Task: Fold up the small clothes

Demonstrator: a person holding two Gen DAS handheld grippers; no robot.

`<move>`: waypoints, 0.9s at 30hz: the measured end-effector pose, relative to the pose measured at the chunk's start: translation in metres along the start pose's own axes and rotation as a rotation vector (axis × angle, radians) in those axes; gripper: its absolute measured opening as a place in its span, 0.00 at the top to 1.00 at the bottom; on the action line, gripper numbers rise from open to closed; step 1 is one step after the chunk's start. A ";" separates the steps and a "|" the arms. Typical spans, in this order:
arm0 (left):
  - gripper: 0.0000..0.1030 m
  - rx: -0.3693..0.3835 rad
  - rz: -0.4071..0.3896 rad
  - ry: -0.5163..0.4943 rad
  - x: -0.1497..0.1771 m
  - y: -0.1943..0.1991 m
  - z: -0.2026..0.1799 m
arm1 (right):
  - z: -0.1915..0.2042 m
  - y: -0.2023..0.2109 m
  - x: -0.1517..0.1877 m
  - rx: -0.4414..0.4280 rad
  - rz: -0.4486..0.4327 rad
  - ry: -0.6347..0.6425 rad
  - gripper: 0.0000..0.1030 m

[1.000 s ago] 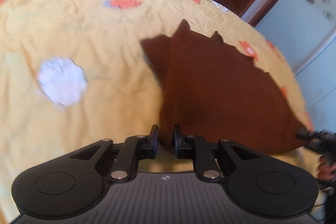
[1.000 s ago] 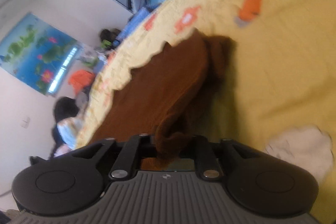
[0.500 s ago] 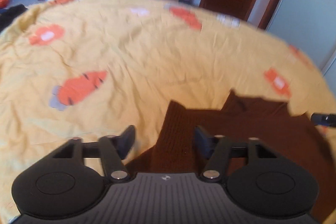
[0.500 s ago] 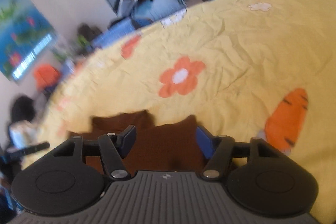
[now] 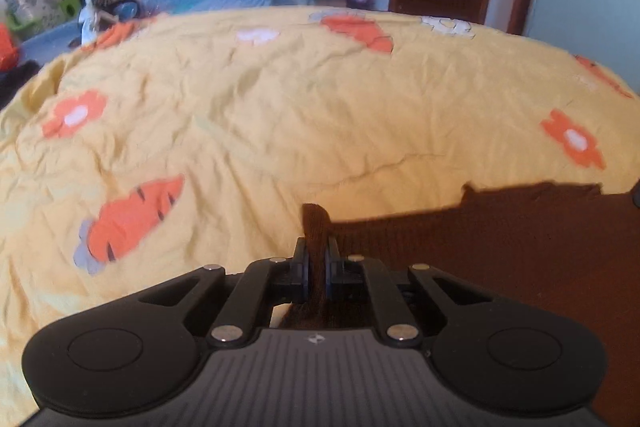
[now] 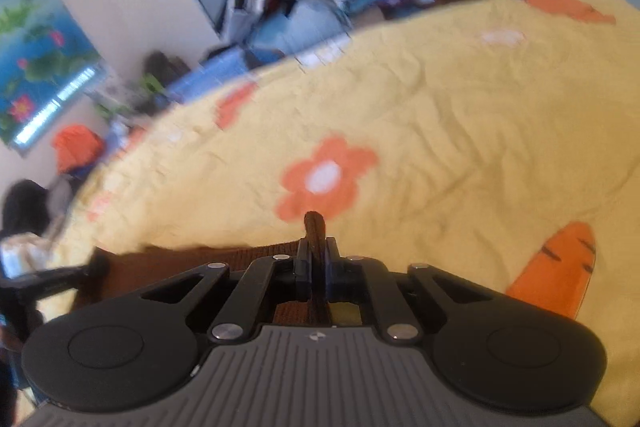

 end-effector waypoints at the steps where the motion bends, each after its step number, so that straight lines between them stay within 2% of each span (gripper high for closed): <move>1: 0.91 -0.011 -0.002 -0.017 0.001 0.004 -0.002 | -0.002 -0.006 0.006 0.007 0.000 -0.004 0.89; 3: 0.89 -0.013 -0.020 -0.044 0.001 0.020 -0.005 | -0.001 -0.001 0.009 0.008 -0.019 -0.036 0.84; 4: 0.88 -0.014 -0.049 -0.060 0.000 0.032 -0.006 | 0.001 0.006 0.009 0.008 -0.031 -0.051 0.72; 5: 0.86 -0.017 -0.083 -0.070 -0.002 0.046 -0.007 | 0.004 0.016 0.007 0.013 -0.062 -0.053 0.54; 6: 0.77 -0.007 -0.118 -0.065 -0.004 0.059 -0.009 | 0.007 0.030 0.003 0.022 -0.112 -0.048 0.48; 7: 0.69 0.023 -0.148 -0.050 -0.006 0.070 -0.013 | 0.012 0.044 0.000 0.027 -0.169 -0.040 0.47; 9: 0.16 0.086 -0.169 -0.023 -0.009 0.077 -0.028 | 0.032 0.058 -0.003 -0.015 -0.198 -0.026 0.47; 12: 0.15 0.103 -0.130 -0.058 -0.004 0.058 -0.056 | 0.069 0.029 0.012 -0.009 -0.116 0.107 0.44; 15: 0.13 0.043 0.000 -0.094 0.018 0.014 -0.059 | 0.068 -0.013 0.038 0.112 -0.014 0.239 0.41; 16: 0.12 0.066 -0.034 -0.064 0.020 0.012 -0.052 | 0.064 -0.014 0.042 0.138 -0.057 0.308 0.40; 17: 0.11 0.083 -0.028 -0.042 0.023 0.010 -0.044 | 0.058 -0.012 0.044 0.136 -0.076 0.337 0.40; 21: 0.09 0.050 -0.031 -0.046 0.021 0.009 -0.041 | 0.039 0.004 0.037 0.112 -0.113 0.252 0.42; 25: 0.11 -0.027 -0.030 -0.051 0.024 0.029 -0.042 | 0.051 0.006 0.042 0.187 -0.077 0.313 0.40; 27: 0.10 0.017 -0.051 -0.043 0.033 0.054 -0.046 | 0.066 0.027 0.048 0.189 -0.101 0.284 0.34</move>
Point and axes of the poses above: each gripper's, at about its wrist camera, not at the fingertips, and y roughly against the way its jaws point, z to its left, x to its underside, the point moved 9 cm from there along -y, roughly the way its jaws point, and after that the axes turned 4 degrees about -x, right-handed, at the moved point
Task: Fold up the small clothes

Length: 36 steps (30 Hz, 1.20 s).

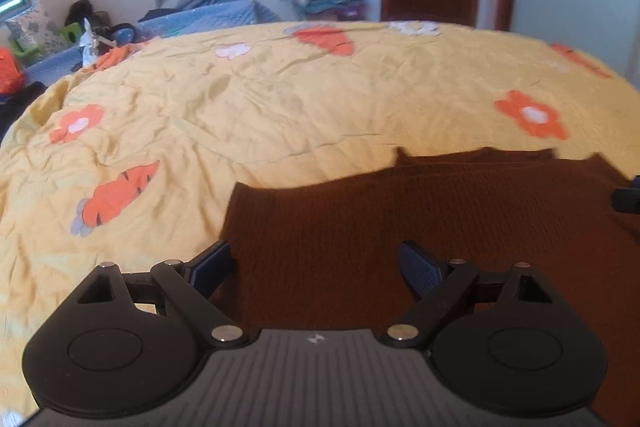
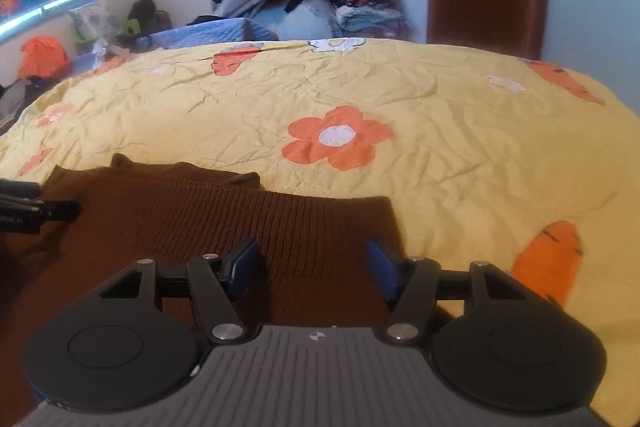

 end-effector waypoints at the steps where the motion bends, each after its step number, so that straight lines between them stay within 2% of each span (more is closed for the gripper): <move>1: 0.10 0.025 -0.008 -0.003 0.005 0.011 -0.004 | 0.009 0.013 0.001 -0.042 -0.019 -0.005 0.31; 2: 0.10 0.036 -0.006 -0.014 0.012 0.018 -0.007 | 0.020 0.022 0.004 -0.087 -0.026 -0.006 0.23; 4: 0.10 0.037 0.026 -0.057 0.028 0.018 -0.014 | 0.035 0.028 0.019 -0.116 0.008 0.007 0.13; 5: 0.10 0.027 0.023 -0.072 0.035 0.016 -0.015 | 0.039 0.025 0.030 -0.110 0.043 0.023 0.13; 6: 0.10 0.030 -0.012 -0.073 0.038 0.018 -0.013 | 0.038 0.020 0.042 -0.088 0.077 0.044 0.13; 9: 0.08 0.049 -0.055 -0.069 0.041 0.016 -0.006 | 0.039 0.027 0.061 -0.074 -0.004 0.165 0.13; 13: 0.10 -0.007 -0.009 -0.063 0.038 0.036 -0.010 | 0.041 0.033 0.053 -0.049 0.043 0.141 0.13; 15: 0.09 0.071 -0.026 -0.034 0.041 0.063 -0.022 | 0.047 0.048 0.048 -0.024 0.054 0.098 0.13; 16: 0.09 0.109 -0.032 -0.027 0.046 0.074 -0.030 | 0.054 0.058 0.047 -0.054 0.033 0.092 0.12; 18: 0.09 0.132 -0.017 -0.054 0.062 0.083 -0.046 | 0.070 0.069 0.051 -0.090 0.011 0.109 0.05; 20: 0.08 0.116 0.024 -0.119 0.088 0.075 -0.059 | 0.078 0.063 0.067 -0.066 0.056 0.162 0.03; 21: 0.08 0.105 -0.042 -0.134 0.093 0.079 -0.059 | 0.077 0.056 0.079 -0.044 0.093 0.184 0.03; 22: 0.08 0.099 -0.060 -0.150 0.096 0.081 -0.059 | 0.073 0.052 0.088 -0.034 0.084 0.204 0.00; 23: 0.08 0.095 -0.053 -0.146 0.096 0.084 -0.057 | 0.071 0.056 0.091 -0.057 0.045 0.205 0.00; 26: 0.09 0.099 -0.021 -0.125 0.099 0.101 -0.050 | 0.063 0.070 0.091 -0.035 0.102 0.149 0.02; 28: 0.09 0.106 -0.026 -0.126 0.108 0.111 -0.047 | 0.065 0.087 0.093 -0.032 0.086 0.138 0.05; 30: 0.09 0.093 -0.004 -0.129 0.125 0.107 -0.044 | 0.065 0.093 0.107 -0.035 0.091 0.151 0.02; 31: 0.09 0.103 -0.028 -0.105 0.127 0.108 -0.041 | 0.064 0.091 0.118 -0.030 0.102 0.178 0.01; 32: 0.09 0.105 -0.027 -0.095 0.126 0.108 -0.039 | 0.064 0.094 0.122 -0.041 0.054 0.213 0.00; 33: 0.09 0.099 -0.013 -0.089 0.125 0.109 -0.039 | 0.063 0.095 0.123 -0.047 0.050 0.208 0.00; 36: 0.08 0.109 -0.023 -0.095 0.122 0.123 -0.042 | 0.070 0.103 0.114 -0.037 0.095 0.175 0.03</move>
Point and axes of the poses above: each gripper's, at about its wrist camera, not at the fingertips, and y roughly against the way its jaws point, z to its left, x to its underside, the point moved 9 cm from there along -y, roughly the way its jaws point, and after that the axes turned 4 degrees about -x, right-handed, at the moved point
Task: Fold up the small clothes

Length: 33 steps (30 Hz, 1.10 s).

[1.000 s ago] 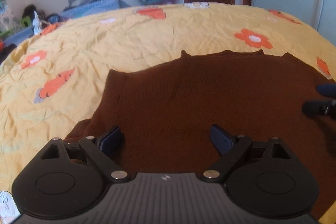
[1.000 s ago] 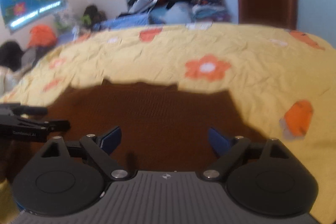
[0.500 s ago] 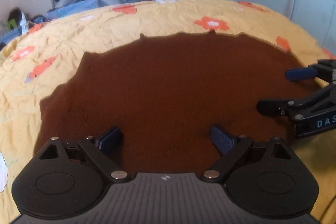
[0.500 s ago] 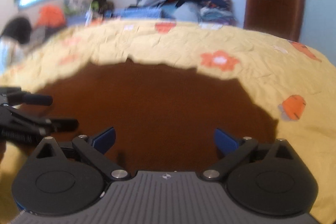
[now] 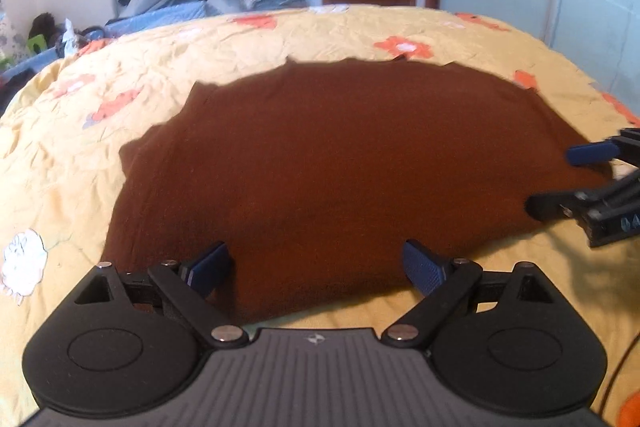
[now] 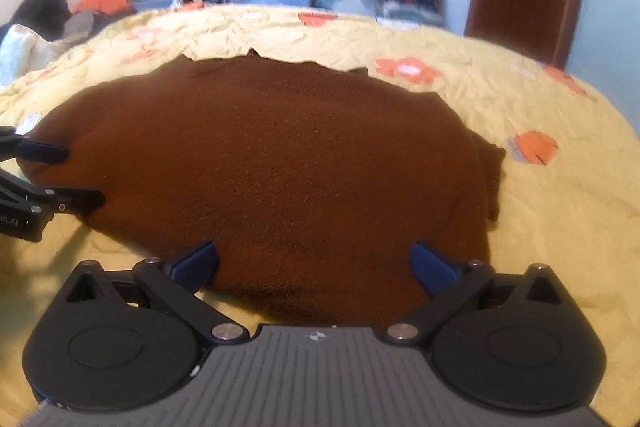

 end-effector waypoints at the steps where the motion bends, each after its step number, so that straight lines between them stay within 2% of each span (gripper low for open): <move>1: 0.08 -0.009 0.002 -0.020 0.003 0.002 -0.002 | 0.004 0.005 -0.003 -0.018 -0.015 0.000 0.05; 3: 0.04 -0.032 0.047 -0.040 0.013 -0.008 -0.001 | 0.008 0.007 -0.002 -0.025 -0.041 0.026 0.00; 5: 0.03 -0.024 0.059 -0.010 0.013 -0.008 0.003 | 0.004 -0.012 0.015 -0.005 0.049 0.043 0.00; 6: 0.05 -0.029 0.070 -0.009 0.010 -0.005 0.004 | 0.006 -0.009 0.016 -0.008 0.001 0.068 0.00; 8: 0.05 -0.021 0.051 0.020 0.002 0.007 0.011 | 0.007 -0.003 0.014 -0.011 0.031 0.053 0.02; 10: 0.05 -0.034 0.013 0.060 -0.005 0.019 0.026 | 0.007 0.013 0.008 -0.045 -0.015 0.012 0.04; 12: 0.05 -0.067 0.008 0.118 -0.007 0.022 0.047 | -0.001 0.026 0.004 -0.050 -0.060 -0.033 0.02; 14: 0.05 -0.084 0.036 0.207 -0.005 0.018 0.071 | -0.017 0.032 0.003 -0.026 -0.078 -0.077 0.02; 16: 0.05 -0.101 0.071 0.305 0.000 0.012 0.095 | -0.036 0.034 0.004 0.000 -0.071 -0.134 0.02; 19: 0.05 -0.078 0.103 0.407 0.005 0.005 0.114 | -0.060 0.030 0.011 0.025 -0.049 -0.232 0.05; 20: 0.10 -0.064 0.098 0.411 0.006 0.005 0.115 | -0.065 0.028 0.015 0.013 -0.037 -0.260 0.12; 21: 0.27 -0.051 0.095 0.401 0.005 0.004 0.113 | -0.069 0.022 0.018 -0.016 -0.025 -0.283 0.17; 22: 0.43 -0.039 0.099 0.393 0.005 0.002 0.111 | -0.070 0.018 0.021 -0.044 -0.021 -0.296 0.31; 23: 0.75 -0.027 0.118 0.393 0.007 -0.001 0.110 | -0.072 0.018 0.020 -0.043 -0.044 -0.287 0.45; 24: 0.84 -0.016 0.141 0.401 0.009 -0.004 0.110 | -0.072 0.016 0.019 -0.060 -0.032 -0.292 0.55; 25: 0.85 -0.014 0.141 0.414 0.010 -0.003 0.112 | -0.072 0.016 0.017 -0.074 -0.024 -0.299 0.71; 26: 0.90 -0.010 0.131 0.423 0.010 0.003 0.112 | -0.073 0.017 0.014 -0.088 -0.024 -0.304 0.82; 28: 0.92 -0.005 0.113 0.420 0.009 0.015 0.116 | -0.072 0.030 0.012 -0.105 -0.035 -0.295 0.82; 31: 0.93 -0.071 0.139 0.352 0.023 0.011 0.121 | -0.083 0.035 0.022 -0.059 -0.006 -0.281 0.84; 33: 0.91 -0.066 0.127 0.352 0.027 0.015 0.124 | -0.085 0.033 0.031 -0.067 0.008 -0.294 0.84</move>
Point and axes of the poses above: each gripper's, at about its wrist camera, not at the fingertips, and y roughly against the way its jaws point, z to its left, x to its underside, the point moved 9 cm from there along -y, roughly the way its jaws point, and after that the axes turned 4 degrees about -x, right-handed, at the moved point
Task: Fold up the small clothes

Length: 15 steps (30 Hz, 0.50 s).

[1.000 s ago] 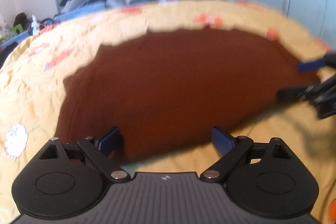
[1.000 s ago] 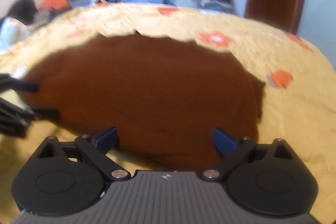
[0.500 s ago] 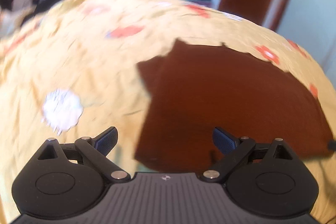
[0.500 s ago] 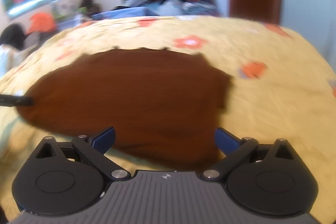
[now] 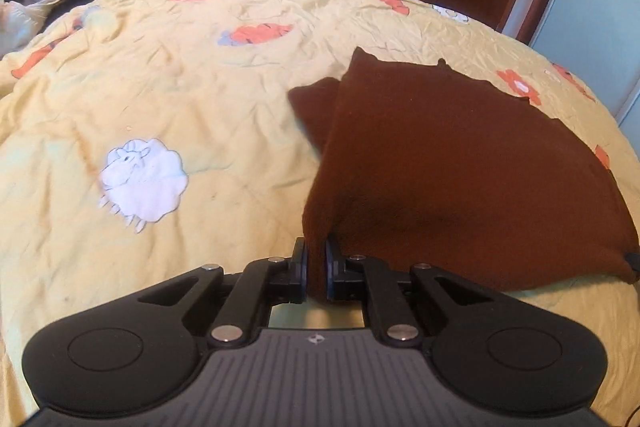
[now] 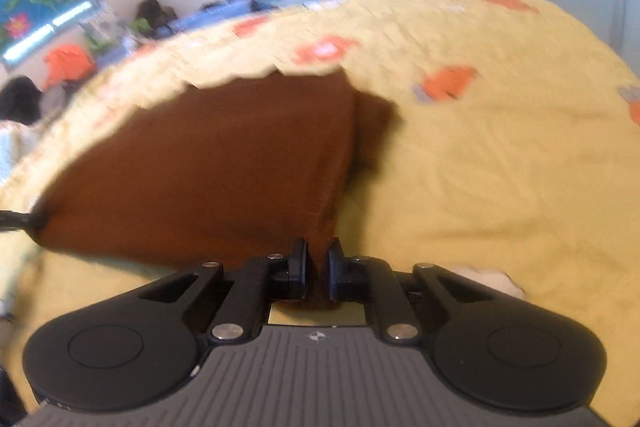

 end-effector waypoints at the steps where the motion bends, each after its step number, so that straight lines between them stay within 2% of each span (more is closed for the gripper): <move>1: 0.90 0.014 -0.007 0.003 -0.002 0.006 0.000 | 0.001 0.003 0.000 -0.002 -0.011 -0.011 0.81; 3: 0.85 0.028 -0.039 0.024 -0.010 0.022 0.000 | 0.004 0.010 -0.006 0.021 -0.039 -0.023 0.56; 4: 0.83 0.034 -0.065 0.033 -0.015 0.030 0.000 | 0.007 0.015 -0.012 0.022 -0.080 -0.015 0.35; 5: 0.76 0.052 -0.098 0.032 -0.023 0.038 -0.004 | 0.012 0.021 -0.020 0.016 -0.124 -0.003 0.30; 6: 0.53 0.068 -0.125 0.030 -0.031 0.043 -0.010 | 0.018 0.023 -0.028 0.005 -0.145 0.007 0.30; 7: 0.36 0.075 -0.147 0.025 -0.039 0.044 -0.017 | 0.023 0.022 -0.037 -0.005 -0.156 0.016 0.30; 8: 0.09 0.067 -0.175 0.016 -0.047 0.042 -0.026 | 0.030 0.018 -0.046 -0.019 -0.168 0.027 0.30; 10: 0.07 0.071 -0.217 -0.032 -0.057 0.031 -0.050 | 0.047 0.000 -0.062 -0.051 -0.171 0.063 0.29; 13: 0.08 0.079 -0.132 -0.118 -0.054 -0.012 -0.089 | 0.068 -0.042 -0.072 -0.070 -0.115 0.103 0.29; 15: 0.10 0.065 -0.077 -0.166 -0.043 -0.036 -0.102 | 0.076 -0.069 -0.068 -0.040 -0.058 0.151 0.29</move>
Point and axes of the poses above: each gripper's, at about its wrist camera, not at the fingertips, and y roughly against the way its jaws point, z to its left, x to its underside, the point moved 9 cm from there along -y, roughly the way its jaws point, and after that the axes turned 4 degrees about -x, right-handed, at the moved point
